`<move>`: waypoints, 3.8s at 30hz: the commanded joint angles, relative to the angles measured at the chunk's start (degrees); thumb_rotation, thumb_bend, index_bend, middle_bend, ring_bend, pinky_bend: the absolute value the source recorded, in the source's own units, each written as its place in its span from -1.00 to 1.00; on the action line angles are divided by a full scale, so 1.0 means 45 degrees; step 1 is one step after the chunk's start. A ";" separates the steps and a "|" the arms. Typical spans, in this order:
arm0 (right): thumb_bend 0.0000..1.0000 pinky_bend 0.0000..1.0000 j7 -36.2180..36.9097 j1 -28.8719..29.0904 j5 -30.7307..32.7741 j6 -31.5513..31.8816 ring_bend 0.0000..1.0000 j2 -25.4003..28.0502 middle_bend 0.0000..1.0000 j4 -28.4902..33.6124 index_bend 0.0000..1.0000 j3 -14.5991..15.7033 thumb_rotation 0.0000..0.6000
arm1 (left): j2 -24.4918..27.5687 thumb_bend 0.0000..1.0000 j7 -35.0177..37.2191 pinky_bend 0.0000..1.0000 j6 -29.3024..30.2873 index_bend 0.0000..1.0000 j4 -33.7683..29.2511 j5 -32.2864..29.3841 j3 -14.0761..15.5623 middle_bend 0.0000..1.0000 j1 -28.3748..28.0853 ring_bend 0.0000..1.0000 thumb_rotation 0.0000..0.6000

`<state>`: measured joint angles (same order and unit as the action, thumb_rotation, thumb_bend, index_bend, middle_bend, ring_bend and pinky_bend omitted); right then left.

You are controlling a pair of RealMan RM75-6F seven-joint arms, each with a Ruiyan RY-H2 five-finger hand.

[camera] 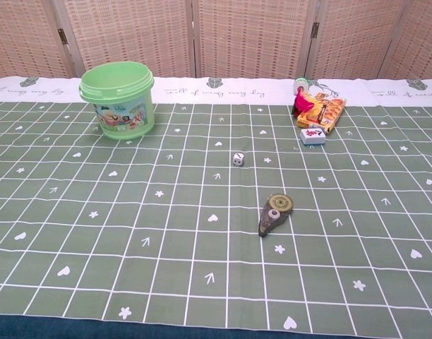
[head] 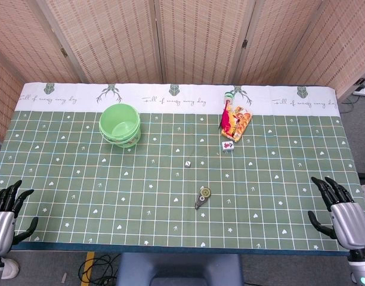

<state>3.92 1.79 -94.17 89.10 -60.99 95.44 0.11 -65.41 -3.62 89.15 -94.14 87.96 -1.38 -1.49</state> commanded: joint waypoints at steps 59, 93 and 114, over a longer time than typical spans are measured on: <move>-0.57 0.94 -1.0536 1.0354 0.8838 -0.8562 0.98 -0.7500 0.90 -0.3198 -0.43 -0.3992 1.00 | 0.0327 -0.23 0.0510 -0.82 0.0634 -0.60 0.0130 -0.0005 0.0149 -0.97 0.0604 -0.95 1.00; -0.49 1.00 -1.1053 1.3147 1.1799 -0.9584 1.00 -1.0327 0.97 -0.7492 -0.16 -0.3306 1.00 | 0.0200 -0.23 0.1147 -0.82 0.0568 -0.60 0.0886 -0.0501 0.0071 -0.97 0.0922 -0.95 1.00; -0.48 1.00 -1.0736 1.3215 1.1823 -0.9518 1.00 -1.0466 0.98 -0.7965 0.12 -0.3034 1.00 | 0.0126 -0.23 0.1302 -0.82 0.0534 -0.60 0.1104 -0.0523 0.0055 -0.97 0.1000 -0.95 1.00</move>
<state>-44.60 61.34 -40.82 46.23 -108.14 59.55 -13.58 -64.84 2.24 91.55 -89.17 85.60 -1.13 3.01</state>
